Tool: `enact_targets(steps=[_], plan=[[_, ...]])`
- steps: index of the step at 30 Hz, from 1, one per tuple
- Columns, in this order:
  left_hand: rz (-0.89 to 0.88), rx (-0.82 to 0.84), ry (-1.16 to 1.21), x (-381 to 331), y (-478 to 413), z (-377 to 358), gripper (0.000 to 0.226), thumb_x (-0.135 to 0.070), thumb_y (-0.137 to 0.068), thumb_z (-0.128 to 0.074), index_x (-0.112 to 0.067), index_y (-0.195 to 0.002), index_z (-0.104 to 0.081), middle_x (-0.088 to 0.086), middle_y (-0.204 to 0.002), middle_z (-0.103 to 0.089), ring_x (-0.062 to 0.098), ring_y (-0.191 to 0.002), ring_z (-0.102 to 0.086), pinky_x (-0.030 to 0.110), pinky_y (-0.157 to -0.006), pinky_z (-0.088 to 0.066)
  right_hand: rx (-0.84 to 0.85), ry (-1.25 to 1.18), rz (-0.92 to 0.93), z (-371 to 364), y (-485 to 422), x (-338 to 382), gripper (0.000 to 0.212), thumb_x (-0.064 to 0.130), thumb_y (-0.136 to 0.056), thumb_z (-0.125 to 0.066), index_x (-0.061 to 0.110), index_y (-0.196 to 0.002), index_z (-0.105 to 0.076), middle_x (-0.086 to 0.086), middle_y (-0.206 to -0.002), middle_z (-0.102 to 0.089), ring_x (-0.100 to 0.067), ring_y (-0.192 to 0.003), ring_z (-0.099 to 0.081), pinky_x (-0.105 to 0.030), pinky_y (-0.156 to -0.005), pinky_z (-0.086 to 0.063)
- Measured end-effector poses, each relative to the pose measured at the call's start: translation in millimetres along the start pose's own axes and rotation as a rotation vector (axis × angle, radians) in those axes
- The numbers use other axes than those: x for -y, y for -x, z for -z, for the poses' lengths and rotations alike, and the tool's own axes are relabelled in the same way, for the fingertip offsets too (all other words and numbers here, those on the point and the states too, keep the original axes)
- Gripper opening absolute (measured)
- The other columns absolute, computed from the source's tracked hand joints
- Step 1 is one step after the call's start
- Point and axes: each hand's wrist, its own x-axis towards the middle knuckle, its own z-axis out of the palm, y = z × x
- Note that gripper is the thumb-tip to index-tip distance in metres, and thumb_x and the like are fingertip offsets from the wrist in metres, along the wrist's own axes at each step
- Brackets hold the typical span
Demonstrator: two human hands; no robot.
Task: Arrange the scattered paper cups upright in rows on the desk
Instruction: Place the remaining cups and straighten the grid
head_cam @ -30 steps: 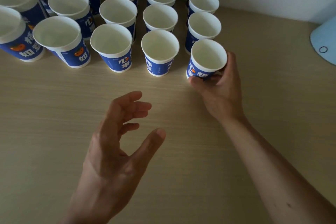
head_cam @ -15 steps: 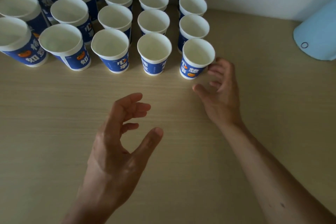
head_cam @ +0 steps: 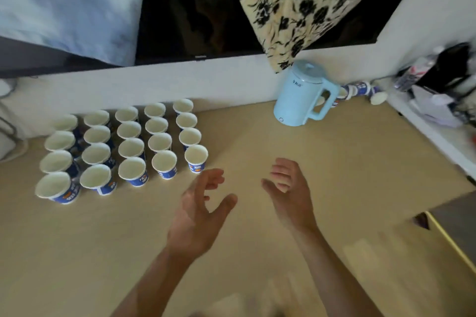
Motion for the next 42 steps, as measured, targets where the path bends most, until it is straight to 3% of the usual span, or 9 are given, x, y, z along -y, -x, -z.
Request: enact_targets(steps=[5,10,16,20,22,24,27,32,42], plan=[[-0.099,0.031,-0.002,-79,18,-24,0.039,-0.024,-0.087,-0.077,-0.025,-0.122,-0.061,-0.013,-0.114,-0.066,-0.001,-0.106,-0.06,0.014,-0.083,-0.048,0.012,-0.026,0.003,69,21,39,0.044,0.008,-0.084,-0.081,0.015,-0.122,-0.06,-0.003,-0.114,-0.065,-0.023,-0.109,-0.066,-0.036,-0.095,-0.052],[-0.151,0.056,-0.014,-146,40,-68,0.042,-0.032,-0.088,-0.075,-0.024,-0.126,-0.059,-0.009,-0.117,-0.066,0.011,-0.109,-0.062,0.034,-0.094,-0.052,0.037,0.005,0.059,145,28,66,0.039,0.016,-0.085,-0.081,0.018,-0.119,-0.062,-0.002,-0.115,-0.065,-0.013,-0.101,-0.065,-0.017,-0.08,-0.049],[-0.189,0.043,-0.019,-211,62,-128,0.046,-0.033,-0.089,-0.074,-0.021,-0.13,-0.058,-0.006,-0.121,-0.065,0.012,-0.109,-0.061,0.029,-0.092,-0.049,0.046,0.05,0.109,239,30,83,0.039,0.025,-0.086,-0.08,0.019,-0.121,-0.062,0.005,-0.116,-0.064,0.0,-0.095,-0.063,-0.01,-0.067,-0.045],[-0.2,0.033,-0.01,-245,69,-164,0.044,-0.035,-0.09,-0.072,-0.021,-0.129,-0.057,-0.009,-0.123,-0.063,0.012,-0.11,-0.061,0.033,-0.095,-0.05,0.063,0.072,0.11,288,23,84,0.037,0.026,-0.086,-0.08,0.021,-0.119,-0.062,0.004,-0.116,-0.064,0.003,-0.091,-0.062,-0.014,-0.065,-0.046],[-0.207,0.029,0.004,-262,70,-184,0.043,-0.033,-0.09,-0.073,-0.021,-0.128,-0.057,-0.009,-0.122,-0.064,0.013,-0.111,-0.061,0.036,-0.096,-0.051,0.067,0.064,0.104,310,17,82,0.039,0.026,-0.086,-0.08,0.02,-0.12,-0.062,0.004,-0.116,-0.063,0.002,-0.091,-0.061,-0.009,-0.061,-0.046],[-0.208,0.035,0.015,-271,68,-198,0.041,-0.032,-0.09,-0.074,-0.022,-0.127,-0.058,-0.008,-0.121,-0.063,0.014,-0.111,-0.061,0.037,-0.096,-0.052,0.065,0.048,0.093,324,11,80,0.04,0.026,-0.086,-0.08,0.02,-0.12,-0.062,0.005,-0.115,-0.063,0.002,-0.091,-0.062,-0.005,-0.057,-0.044],[-0.214,0.05,0.015,-284,57,-222,0.041,-0.031,-0.089,-0.075,-0.021,-0.125,-0.059,-0.008,-0.12,-0.063,0.014,-0.11,-0.061,0.037,-0.095,-0.052,0.048,0.034,0.077,346,-2,74,0.039,0.027,-0.085,-0.08,0.02,-0.12,-0.063,0.005,-0.115,-0.064,0.001,-0.092,-0.062,-0.012,-0.064,-0.047],[-0.216,0.067,0.019,-295,21,-262,0.04,-0.031,-0.088,-0.075,-0.02,-0.123,-0.06,-0.009,-0.119,-0.063,0.014,-0.107,-0.061,0.027,-0.086,-0.045,0.031,0.029,0.045,376,-40,59,0.038,0.027,-0.086,-0.08,0.02,-0.119,-0.063,0.005,-0.118,-0.064,0.002,-0.093,-0.061,-0.015,-0.066,-0.047],[-0.168,0.083,0.035,-291,-78,-346,0.039,-0.033,-0.088,-0.075,-0.023,-0.122,-0.058,-0.013,-0.115,-0.063,0.011,-0.105,-0.06,0.026,-0.088,-0.043,0.036,0.054,-0.024,406,-163,27,0.035,0.029,-0.084,-0.081,0.025,-0.116,-0.066,0.008,-0.114,-0.066,0.0,-0.086,-0.063,-0.016,-0.062,-0.045]])
